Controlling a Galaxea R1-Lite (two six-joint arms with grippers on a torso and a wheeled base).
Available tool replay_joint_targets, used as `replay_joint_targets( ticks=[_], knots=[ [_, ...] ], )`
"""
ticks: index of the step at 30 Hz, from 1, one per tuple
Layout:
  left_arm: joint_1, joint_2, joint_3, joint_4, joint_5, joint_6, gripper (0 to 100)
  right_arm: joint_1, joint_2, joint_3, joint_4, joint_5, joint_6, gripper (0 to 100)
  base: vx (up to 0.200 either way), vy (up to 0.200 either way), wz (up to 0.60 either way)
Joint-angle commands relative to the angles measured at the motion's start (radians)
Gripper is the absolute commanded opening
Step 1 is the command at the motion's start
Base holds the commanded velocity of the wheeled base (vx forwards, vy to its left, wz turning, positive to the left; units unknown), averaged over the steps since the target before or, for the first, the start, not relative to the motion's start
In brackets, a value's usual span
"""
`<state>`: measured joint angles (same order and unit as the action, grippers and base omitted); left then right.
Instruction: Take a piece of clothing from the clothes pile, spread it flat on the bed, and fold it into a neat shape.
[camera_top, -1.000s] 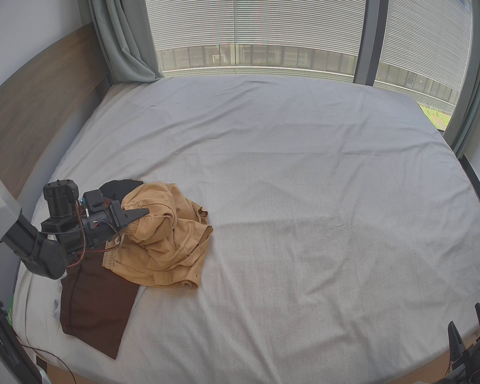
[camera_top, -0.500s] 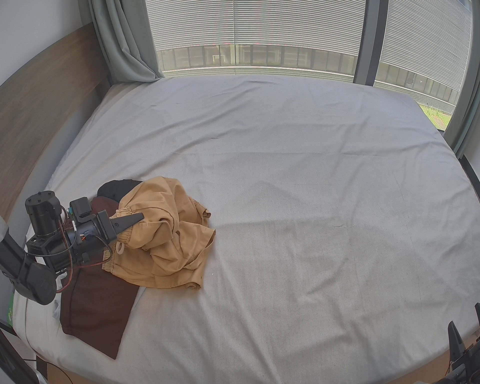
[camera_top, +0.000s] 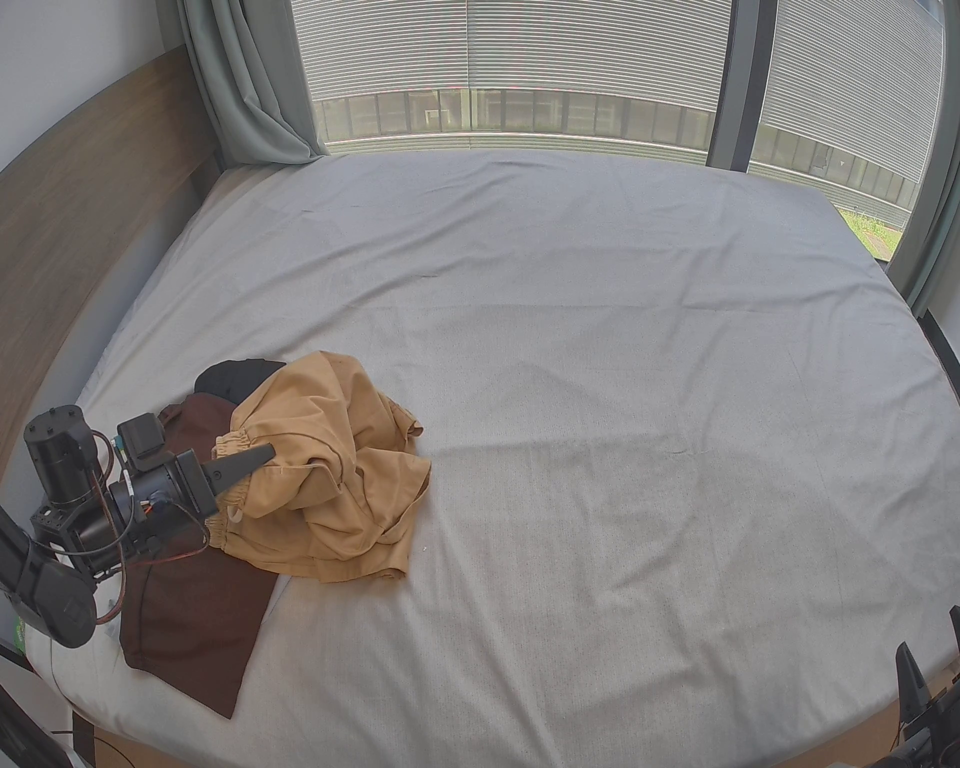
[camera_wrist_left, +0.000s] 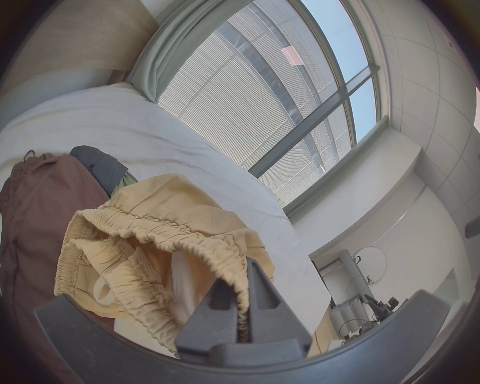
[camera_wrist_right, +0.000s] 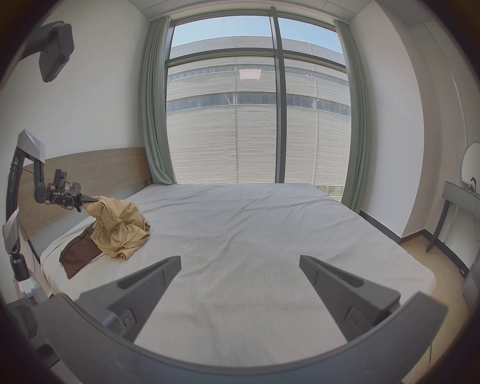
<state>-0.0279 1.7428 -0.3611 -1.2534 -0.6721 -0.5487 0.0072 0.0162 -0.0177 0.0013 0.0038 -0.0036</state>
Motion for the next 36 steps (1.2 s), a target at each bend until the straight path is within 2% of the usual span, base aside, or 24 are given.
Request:
replay_joint_targets(
  ticks=[1, 6, 20, 24, 30, 33, 36],
  knots=[
    [-0.001, -0.045, 0.048, -0.001, 0.002, 0.035, 0, 0.000, -0.016, 0.016, 0.000, 0.001, 0.001, 100, 0.000, 0.000, 0.00],
    [0.000, -0.042, 0.059, -0.006, 0.005, 0.096, 0, 0.000, -0.016, 0.016, 0.000, 0.001, 0.001, 100, 0.000, 0.000, 0.00],
    [-0.046, -0.072, 0.079, -0.008, 0.029, 0.118, 0, 0.000, -0.016, 0.016, 0.000, 0.001, 0.002, 100, 0.000, 0.000, 0.00],
    [-0.083, -0.074, 0.076, -0.008, 0.114, 0.116, 0, 0.000, -0.016, 0.016, 0.000, 0.001, 0.002, 100, 0.000, 0.000, 0.00],
    [-0.145, -0.083, 0.067, -0.008, 0.175, 0.104, 0, 0.000, -0.016, 0.016, 0.000, 0.001, 0.001, 100, 0.000, 0.000, 0.00],
    [-0.184, -0.085, 0.054, -0.008, 0.203, 0.070, 0, 0.000, -0.016, 0.016, 0.000, 0.001, 0.001, 100, 0.000, 0.000, 0.00],
    [-0.227, -0.103, 0.028, -0.011, 0.264, 0.012, 0, 0.002, -0.016, 0.016, 0.000, 0.001, 0.001, 100, 0.000, 0.000, 0.00]
  ],
)
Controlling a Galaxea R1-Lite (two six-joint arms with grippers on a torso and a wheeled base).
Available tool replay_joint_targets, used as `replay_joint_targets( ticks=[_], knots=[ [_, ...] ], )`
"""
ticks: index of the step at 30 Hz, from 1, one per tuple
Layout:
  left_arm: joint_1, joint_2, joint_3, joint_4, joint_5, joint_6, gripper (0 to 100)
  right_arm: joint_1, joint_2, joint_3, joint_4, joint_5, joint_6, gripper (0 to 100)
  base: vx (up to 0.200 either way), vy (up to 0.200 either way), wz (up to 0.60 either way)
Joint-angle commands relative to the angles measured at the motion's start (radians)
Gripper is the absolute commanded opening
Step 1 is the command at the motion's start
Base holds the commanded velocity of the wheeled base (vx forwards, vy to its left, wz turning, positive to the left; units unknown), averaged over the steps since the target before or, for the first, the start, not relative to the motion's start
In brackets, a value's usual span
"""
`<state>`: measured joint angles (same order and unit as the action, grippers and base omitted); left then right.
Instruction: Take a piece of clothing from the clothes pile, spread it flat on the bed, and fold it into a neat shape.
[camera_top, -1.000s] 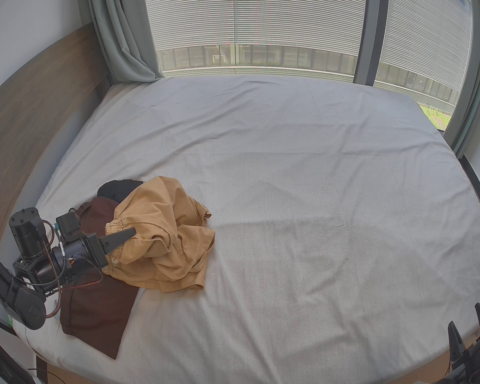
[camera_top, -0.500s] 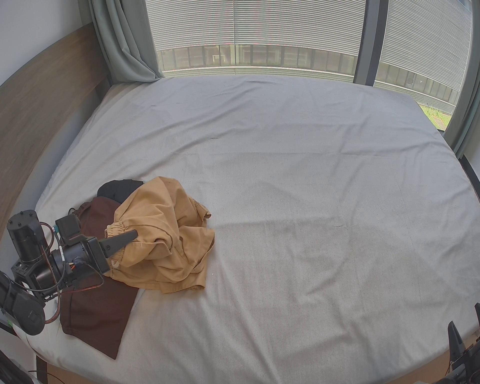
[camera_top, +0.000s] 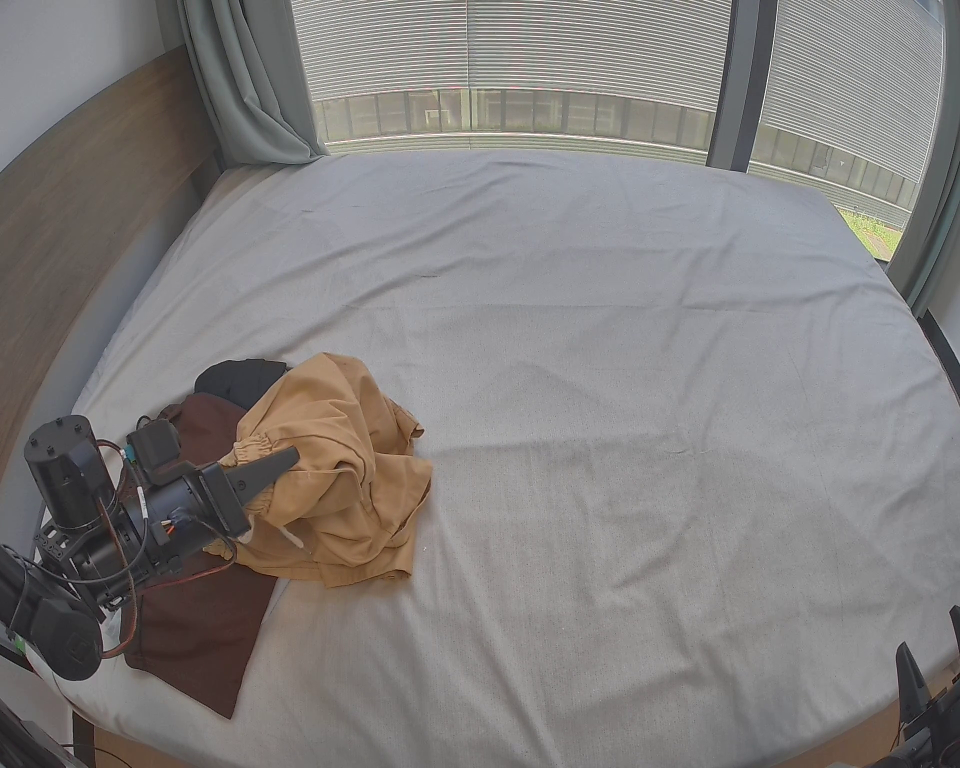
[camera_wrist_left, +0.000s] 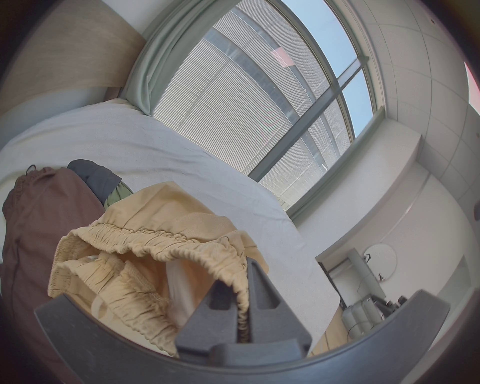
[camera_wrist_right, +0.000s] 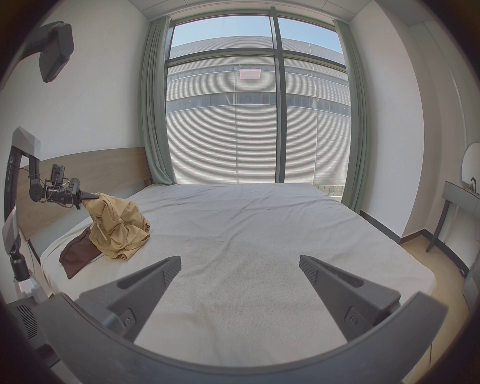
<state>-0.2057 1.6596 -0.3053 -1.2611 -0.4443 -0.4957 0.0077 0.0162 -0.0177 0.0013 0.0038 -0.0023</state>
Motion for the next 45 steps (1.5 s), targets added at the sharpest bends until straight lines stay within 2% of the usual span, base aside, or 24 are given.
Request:
replay_joint_targets(
  ticks=[1, 4, 6, 7, 14, 21, 36, 45],
  knots=[
    [-0.060, -0.024, -0.032, -0.003, 0.047, -0.056, 0, 0.002, -0.016, 0.016, 0.000, 0.001, -0.001, 100, 0.000, 0.000, 0.00],
    [-0.123, -0.044, -0.074, -0.003, 0.116, -0.165, 0, 0.002, -0.016, 0.016, -0.001, 0.001, -0.001, 100, 0.000, 0.000, 0.00],
    [-0.135, -0.049, -0.084, -0.003, 0.137, -0.188, 0, 0.002, -0.016, 0.016, 0.000, 0.001, -0.001, 100, 0.000, 0.000, 0.00],
    [-0.162, -0.057, -0.101, -0.003, 0.176, -0.230, 0, 0.002, -0.016, 0.016, -0.001, 0.001, -0.001, 100, 0.000, 0.000, 0.00],
    [-0.236, -0.057, -0.140, -0.001, 0.260, -0.293, 0, 0.002, -0.016, 0.016, -0.001, 0.001, -0.001, 100, 0.000, 0.000, 0.00],
    [-0.356, -0.046, -0.230, 0.006, 0.446, -0.377, 0, 0.002, -0.016, 0.016, -0.001, 0.001, -0.001, 100, 0.000, 0.000, 0.00],
    [-0.445, -0.041, -0.279, 0.023, 0.453, -0.394, 0, 0.002, -0.016, 0.016, -0.001, 0.001, 0.001, 100, 0.000, 0.000, 0.00],
    [-0.512, -0.040, -0.330, 0.088, 0.458, -0.429, 0, 0.000, -0.016, 0.016, -0.001, 0.001, -0.001, 100, 0.000, 0.000, 0.00]
  ],
)
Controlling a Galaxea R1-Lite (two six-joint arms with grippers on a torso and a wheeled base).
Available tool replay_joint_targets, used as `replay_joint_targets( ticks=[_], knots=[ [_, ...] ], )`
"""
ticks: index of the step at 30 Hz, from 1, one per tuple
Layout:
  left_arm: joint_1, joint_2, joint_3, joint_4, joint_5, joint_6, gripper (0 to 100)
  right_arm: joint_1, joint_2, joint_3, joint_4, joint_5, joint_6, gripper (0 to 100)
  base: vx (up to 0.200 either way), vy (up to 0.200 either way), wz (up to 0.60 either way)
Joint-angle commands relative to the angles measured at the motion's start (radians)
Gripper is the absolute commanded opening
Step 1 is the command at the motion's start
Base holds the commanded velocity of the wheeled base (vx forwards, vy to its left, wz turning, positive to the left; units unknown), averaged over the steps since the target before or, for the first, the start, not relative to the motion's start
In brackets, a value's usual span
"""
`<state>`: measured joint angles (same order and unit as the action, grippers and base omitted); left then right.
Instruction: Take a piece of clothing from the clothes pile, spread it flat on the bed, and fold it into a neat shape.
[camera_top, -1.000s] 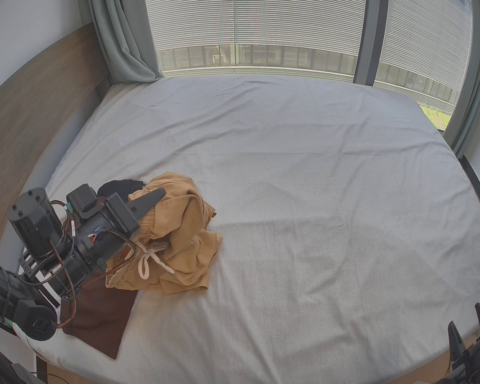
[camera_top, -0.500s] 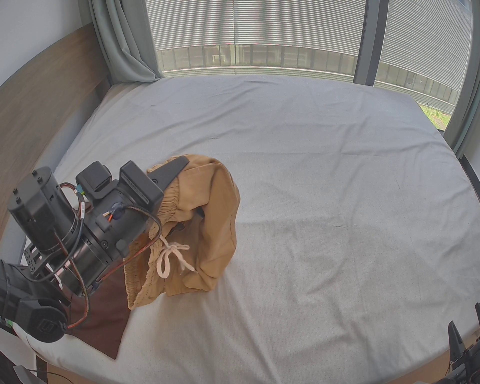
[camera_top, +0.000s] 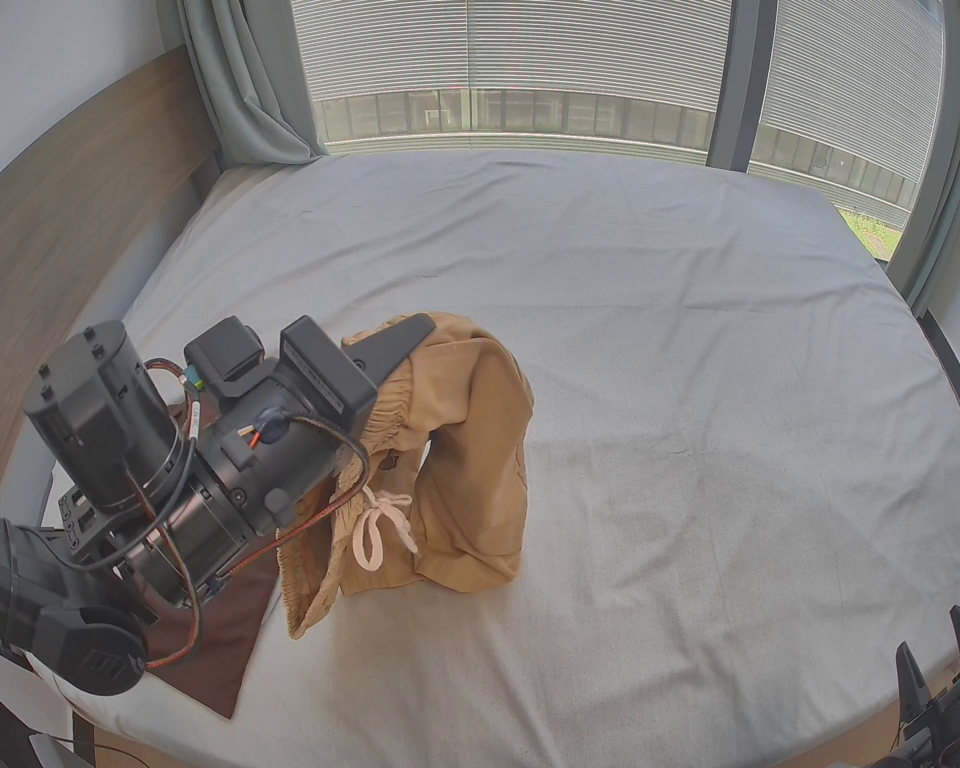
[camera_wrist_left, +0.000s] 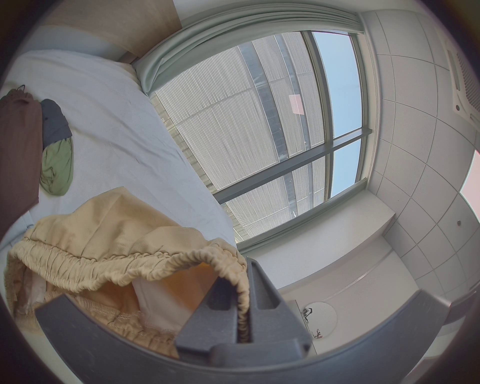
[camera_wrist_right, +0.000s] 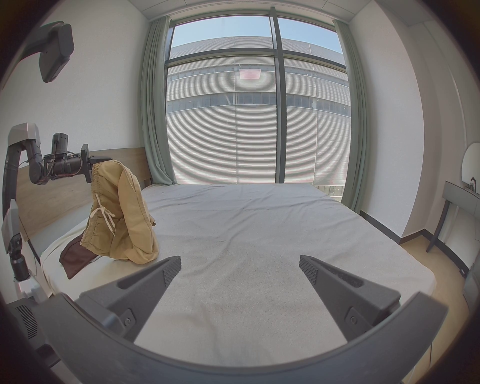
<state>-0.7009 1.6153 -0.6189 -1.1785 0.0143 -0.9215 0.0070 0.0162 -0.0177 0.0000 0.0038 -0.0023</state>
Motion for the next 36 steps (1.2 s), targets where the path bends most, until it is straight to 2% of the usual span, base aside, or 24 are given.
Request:
replay_joint_targets(
  ticks=[1, 8, 14, 17, 27, 33, 36],
  knots=[
    [-0.020, 0.011, -0.041, 0.025, 0.000, -0.014, 0, 0.001, -0.016, 0.016, 0.000, 0.001, -0.001, 100, 0.000, 0.000, 0.00],
    [-0.057, 0.015, -0.131, 0.126, -0.002, -0.063, 0, 0.001, -0.016, 0.016, 0.000, 0.001, -0.001, 100, 0.000, 0.000, 0.00],
    [-0.097, 0.037, -0.219, 0.217, -0.027, -0.175, 0, 0.001, -0.016, 0.016, 0.000, 0.001, -0.001, 100, 0.000, 0.000, 0.00],
    [-0.108, 0.057, -0.235, 0.240, -0.050, -0.186, 0, 0.001, -0.016, 0.016, 0.000, 0.001, -0.001, 100, 0.000, 0.000, 0.00],
    [-0.166, 0.179, -0.294, 0.235, -0.069, -0.191, 0, 0.001, -0.016, 0.016, 0.000, 0.001, -0.001, 100, 0.000, 0.000, 0.00],
    [-0.195, 0.224, -0.383, 0.237, -0.076, -0.292, 0, 0.001, -0.016, 0.016, 0.002, 0.001, -0.001, 100, 0.000, 0.000, 0.00],
    [-0.207, 0.248, -0.393, 0.237, -0.077, -0.300, 0, 0.001, -0.016, 0.016, 0.000, 0.001, -0.001, 100, 0.000, 0.000, 0.00]
  ],
)
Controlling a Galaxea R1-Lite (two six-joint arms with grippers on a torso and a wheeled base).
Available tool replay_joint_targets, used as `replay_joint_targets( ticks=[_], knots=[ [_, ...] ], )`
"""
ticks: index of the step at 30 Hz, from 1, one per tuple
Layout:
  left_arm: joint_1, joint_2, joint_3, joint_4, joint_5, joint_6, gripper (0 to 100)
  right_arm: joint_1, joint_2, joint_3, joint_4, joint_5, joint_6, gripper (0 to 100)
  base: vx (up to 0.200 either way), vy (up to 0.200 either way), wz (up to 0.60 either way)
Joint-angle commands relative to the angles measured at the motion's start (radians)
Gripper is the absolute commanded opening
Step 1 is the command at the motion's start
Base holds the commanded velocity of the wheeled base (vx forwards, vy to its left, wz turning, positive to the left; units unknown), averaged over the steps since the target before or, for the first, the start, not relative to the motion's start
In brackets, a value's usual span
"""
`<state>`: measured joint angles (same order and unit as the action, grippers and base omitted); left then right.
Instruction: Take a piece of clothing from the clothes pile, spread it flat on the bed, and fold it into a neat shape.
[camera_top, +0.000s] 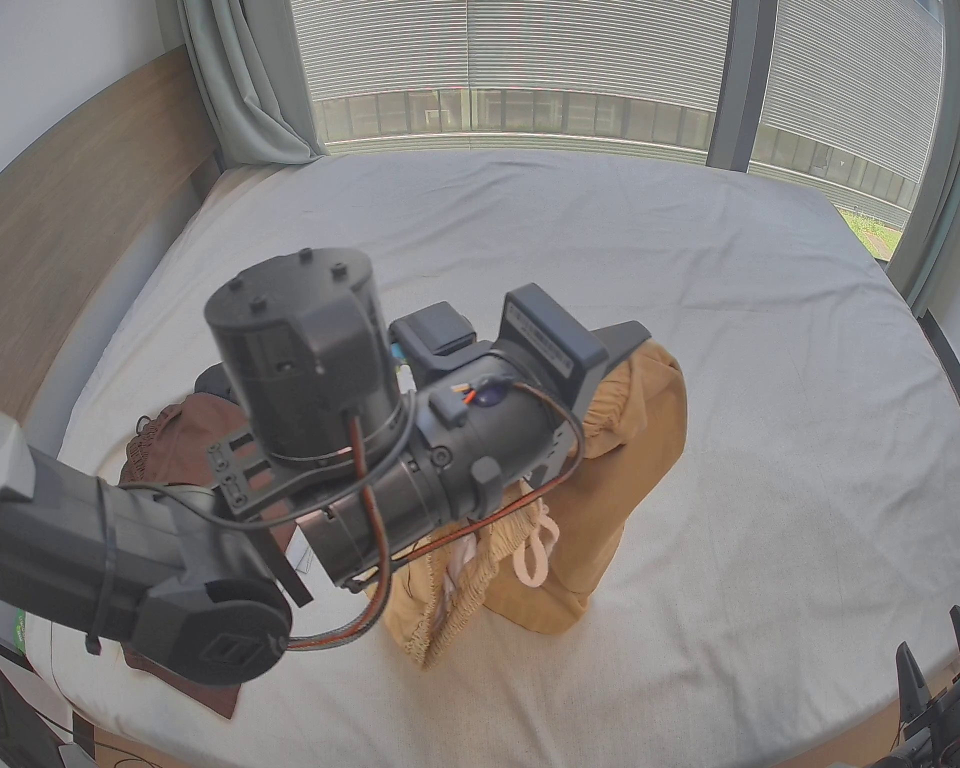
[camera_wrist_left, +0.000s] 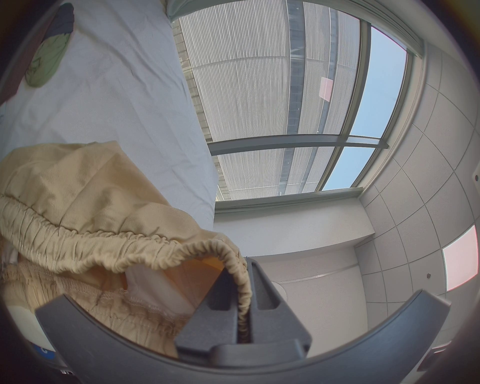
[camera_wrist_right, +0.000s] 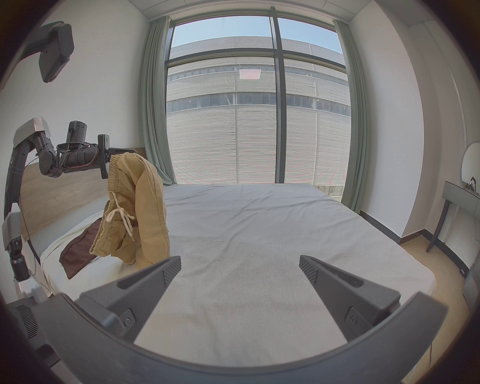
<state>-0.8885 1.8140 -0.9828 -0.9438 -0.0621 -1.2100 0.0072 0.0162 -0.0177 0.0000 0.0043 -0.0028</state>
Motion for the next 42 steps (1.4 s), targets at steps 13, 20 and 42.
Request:
replay_joint_targets(
  ticks=[13, 20, 42],
  knots=[
    [-0.070, 0.166, -0.169, -0.007, -0.005, -0.086, 0, 0.000, -0.016, 0.016, 0.000, 0.000, 0.000, 100, 0.000, 0.000, 0.00],
    [-0.115, 0.119, -0.234, 0.002, -0.044, -0.089, 0, 0.000, -0.016, 0.016, 0.002, 0.000, 0.000, 100, 0.000, 0.000, 0.00],
    [-0.038, 0.016, -0.217, 0.037, -0.039, -0.114, 0, 0.000, -0.016, 0.016, 0.000, 0.000, 0.000, 100, 0.000, 0.000, 0.00]
  ],
)
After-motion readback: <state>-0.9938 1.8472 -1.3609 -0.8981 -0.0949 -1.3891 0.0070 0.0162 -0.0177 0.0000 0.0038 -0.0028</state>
